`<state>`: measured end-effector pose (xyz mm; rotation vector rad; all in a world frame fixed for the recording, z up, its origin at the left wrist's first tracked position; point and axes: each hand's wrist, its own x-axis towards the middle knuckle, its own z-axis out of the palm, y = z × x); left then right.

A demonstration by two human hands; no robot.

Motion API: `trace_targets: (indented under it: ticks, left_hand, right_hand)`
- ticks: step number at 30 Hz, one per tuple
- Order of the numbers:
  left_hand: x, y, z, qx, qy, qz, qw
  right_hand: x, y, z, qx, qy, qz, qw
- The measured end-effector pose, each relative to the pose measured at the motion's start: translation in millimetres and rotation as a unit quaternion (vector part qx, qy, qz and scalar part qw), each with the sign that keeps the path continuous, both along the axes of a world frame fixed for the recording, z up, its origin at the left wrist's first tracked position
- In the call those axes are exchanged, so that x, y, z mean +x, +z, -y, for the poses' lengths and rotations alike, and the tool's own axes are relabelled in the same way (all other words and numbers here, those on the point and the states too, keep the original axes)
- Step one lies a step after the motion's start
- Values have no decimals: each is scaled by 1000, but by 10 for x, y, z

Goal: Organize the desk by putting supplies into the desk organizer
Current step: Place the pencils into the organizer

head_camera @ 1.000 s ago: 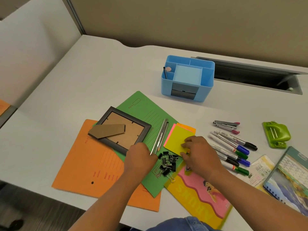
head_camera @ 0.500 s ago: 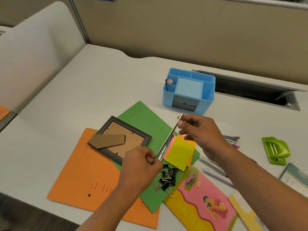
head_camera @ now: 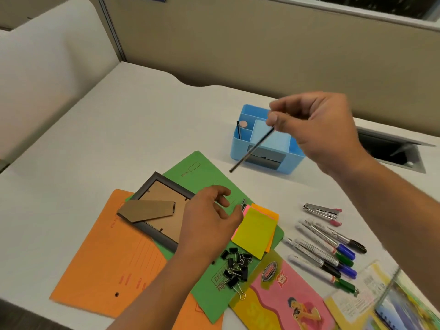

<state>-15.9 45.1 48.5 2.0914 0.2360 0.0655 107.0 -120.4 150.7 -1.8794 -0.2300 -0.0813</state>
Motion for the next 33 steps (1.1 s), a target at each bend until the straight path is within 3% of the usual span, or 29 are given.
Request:
trace_targets:
  ticks: [15,23,33]
  left_hand:
    - [-130,-632,-61,96,-20,-99,990]
    - [-214,-696,-138,122,-23,-113,986]
    - [-277,-739,-208,142,-39,-125,981]
  right_hand:
    - [530,-201,2,-153,-45,155,975]
    - [660,-554,-101,-204,-14,116,972]
    - [705,-763,-137,-206,26,-3,978]
